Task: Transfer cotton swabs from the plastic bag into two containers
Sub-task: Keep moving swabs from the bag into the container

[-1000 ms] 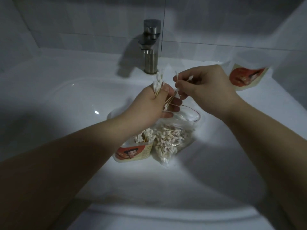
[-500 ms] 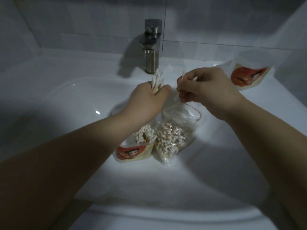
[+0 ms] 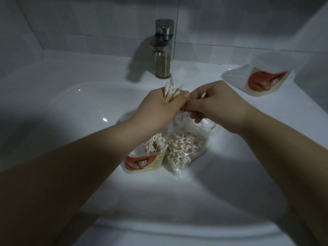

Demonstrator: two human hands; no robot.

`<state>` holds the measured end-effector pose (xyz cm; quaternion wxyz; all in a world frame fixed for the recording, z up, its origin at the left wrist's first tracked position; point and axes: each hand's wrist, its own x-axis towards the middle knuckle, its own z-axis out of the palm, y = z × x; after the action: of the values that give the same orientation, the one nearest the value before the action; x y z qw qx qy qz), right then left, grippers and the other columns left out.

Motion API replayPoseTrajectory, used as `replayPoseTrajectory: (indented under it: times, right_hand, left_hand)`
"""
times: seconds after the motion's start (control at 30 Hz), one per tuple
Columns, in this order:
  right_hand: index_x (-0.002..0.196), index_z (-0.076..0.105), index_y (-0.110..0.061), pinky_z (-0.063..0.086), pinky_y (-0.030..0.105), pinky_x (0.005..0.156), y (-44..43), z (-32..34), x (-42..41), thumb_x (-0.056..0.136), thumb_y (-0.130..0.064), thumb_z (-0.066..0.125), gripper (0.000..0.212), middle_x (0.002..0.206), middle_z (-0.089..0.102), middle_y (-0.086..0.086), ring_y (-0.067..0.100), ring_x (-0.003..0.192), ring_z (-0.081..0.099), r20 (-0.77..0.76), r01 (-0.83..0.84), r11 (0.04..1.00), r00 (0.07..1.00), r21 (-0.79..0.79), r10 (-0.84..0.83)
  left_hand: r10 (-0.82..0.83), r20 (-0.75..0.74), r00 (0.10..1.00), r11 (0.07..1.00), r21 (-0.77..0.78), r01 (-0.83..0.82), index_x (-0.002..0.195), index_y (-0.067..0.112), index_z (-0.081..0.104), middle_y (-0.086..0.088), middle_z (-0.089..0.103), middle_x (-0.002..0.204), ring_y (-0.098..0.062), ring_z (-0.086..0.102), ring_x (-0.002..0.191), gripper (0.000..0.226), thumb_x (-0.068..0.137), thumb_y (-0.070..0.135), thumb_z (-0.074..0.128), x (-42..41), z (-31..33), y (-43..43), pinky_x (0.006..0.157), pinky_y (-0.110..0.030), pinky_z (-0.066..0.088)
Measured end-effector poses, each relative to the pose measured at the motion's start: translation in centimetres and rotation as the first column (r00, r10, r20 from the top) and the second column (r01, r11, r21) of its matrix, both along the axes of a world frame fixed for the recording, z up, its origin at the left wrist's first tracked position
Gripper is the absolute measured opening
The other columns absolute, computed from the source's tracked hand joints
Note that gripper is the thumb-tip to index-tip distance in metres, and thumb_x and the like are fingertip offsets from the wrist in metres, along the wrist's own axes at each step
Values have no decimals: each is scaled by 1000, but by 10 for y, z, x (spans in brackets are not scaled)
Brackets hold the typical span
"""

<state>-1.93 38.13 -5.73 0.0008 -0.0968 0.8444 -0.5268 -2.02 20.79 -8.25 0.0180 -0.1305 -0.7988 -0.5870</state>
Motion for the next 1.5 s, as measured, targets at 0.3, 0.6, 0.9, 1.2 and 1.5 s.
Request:
replayPoseTrajectory:
  times: [0.3,0.6,0.9,1.2,1.5]
  right_hand:
    - [97,73,7,59,29,66,-1,2,-2,87,10,67,11,81,70,25,27,67,67,170,31,949,985,-314,24]
    - [112,68,-9,47,28,50,1,3,-2,104,-23,56,20,91,78,11,18,57,59,131,41,969,991,-245,-9]
    - [96,80,-22,45,27,59,-3,2,0,103,-45,50,38,84,71,-14,15,72,49,138,95,990,987,-108,-80]
    - [140,58,-33,47,23,96,-8,-8,-2,94,-70,44,61,143,58,-15,-9,114,57,-87,-35,962,994,270,60]
    - [161,17,-19,38,2,88,-13,-9,2,70,-59,79,117,122,53,-11,-6,105,49,-293,-135,826,893,547,340]
  left_hand:
    - [158,98,983,986,33,-162,93,27,71,11,70,71,3,50,48,24,105,28,51,-7,0,-2,58,-27,40]
    - [17,296,955,951,289,-107,92,11,56,0,71,64,-13,68,62,32,112,27,37,-4,6,1,57,-22,57]
    - [-183,410,893,905,425,-10,98,5,57,-21,77,101,-32,77,91,32,112,27,38,6,10,1,75,-37,65]
    - [-224,483,846,899,438,-12,101,16,59,7,35,55,-6,27,44,21,107,35,52,3,9,5,40,-19,30]
    - [-272,531,803,873,487,-26,90,17,60,7,40,56,-6,47,47,19,106,26,54,4,14,1,42,-20,37]
